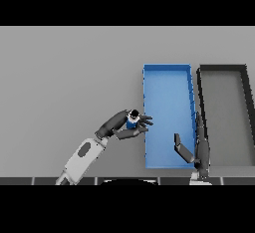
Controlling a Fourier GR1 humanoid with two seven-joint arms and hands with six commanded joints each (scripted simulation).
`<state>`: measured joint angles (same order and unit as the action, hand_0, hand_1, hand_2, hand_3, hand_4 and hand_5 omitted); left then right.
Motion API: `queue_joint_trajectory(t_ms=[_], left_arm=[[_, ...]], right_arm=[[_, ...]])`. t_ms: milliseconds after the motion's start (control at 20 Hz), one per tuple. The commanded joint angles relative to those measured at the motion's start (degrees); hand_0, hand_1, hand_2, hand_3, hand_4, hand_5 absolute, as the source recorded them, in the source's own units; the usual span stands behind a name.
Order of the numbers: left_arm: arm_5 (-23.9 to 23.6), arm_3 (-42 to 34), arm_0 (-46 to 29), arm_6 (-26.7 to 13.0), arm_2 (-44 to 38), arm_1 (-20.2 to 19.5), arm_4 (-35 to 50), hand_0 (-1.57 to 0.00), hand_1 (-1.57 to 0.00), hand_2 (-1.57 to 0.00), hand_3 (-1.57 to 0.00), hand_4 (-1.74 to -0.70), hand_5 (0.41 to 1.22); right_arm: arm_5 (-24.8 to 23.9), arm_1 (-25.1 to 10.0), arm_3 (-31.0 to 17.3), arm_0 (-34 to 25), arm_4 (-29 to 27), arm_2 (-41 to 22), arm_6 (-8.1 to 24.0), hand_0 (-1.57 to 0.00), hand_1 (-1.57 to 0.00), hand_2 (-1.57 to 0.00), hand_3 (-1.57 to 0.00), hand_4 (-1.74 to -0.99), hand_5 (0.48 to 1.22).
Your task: Pick up the blue pipe and place it into the blue bin.
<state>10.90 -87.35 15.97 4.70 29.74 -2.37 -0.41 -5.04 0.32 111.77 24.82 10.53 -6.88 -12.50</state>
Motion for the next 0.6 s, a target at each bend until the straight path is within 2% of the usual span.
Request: queue_joint_trajectory(t_ms=[0,150,250,350,400,550], left_arm=[[0.48,-0.66,0.02,-0.60,-0.72,-0.15,0.93,-1.57,-1.57,-1.57,-1.57,-1.47,1.221],[1.10,-0.67,-0.17,-0.90,-0.85,0.57,0.31,-1.57,-1.57,-1.57,-1.57,-1.47,1.221],[1.45,-1.10,-0.47,-1.07,-1.15,0.83,0.17,-1.57,-1.57,-1.57,-1.57,-1.47,1.221],[1.72,-1.32,-0.50,-1.74,-1.36,1.04,-0.17,-1.57,-1.57,-1.57,-1.57,-1.47,1.221],[1.49,-1.95,-0.21,-2.23,-1.57,1.16,-0.57,-1.57,-1.57,-1.57,-1.57,-1.47,1.221],[2.08,-1.63,0.05,-3.41,-1.99,1.57,-1.04,-1.57,-1.57,-1.57,-1.57,-1.47,1.221]], right_arm=[[3.57,-1.17,2.66,-0.13,-3.69,-0.60,2.01,0.00,-0.02,-0.09,0.00,-1.202,0.624],[10.91,-6.07,7.41,-3.71,-11.56,-0.97,9.20,0.00,-0.02,-0.12,0.00,-1.224,0.600],[14.19,-9.76,8.85,-8.01,-14.91,-0.98,17.05,0.00,-0.01,-0.11,0.00,-1.237,0.577],[15.56,-11.04,9.27,-12.44,-16.29,-2.08,22.67,0.00,-0.01,-0.10,0.00,-1.255,0.560],[16.18,-11.70,9.25,-15.04,-16.10,-3.02,24.94,0.00,-0.01,-0.10,0.00,-1.261,0.560],[18.07,-13.82,9.05,-21.27,-15.81,-5.32,28.27,0.00,0.00,-0.07,0.00,-1.291,0.558]])
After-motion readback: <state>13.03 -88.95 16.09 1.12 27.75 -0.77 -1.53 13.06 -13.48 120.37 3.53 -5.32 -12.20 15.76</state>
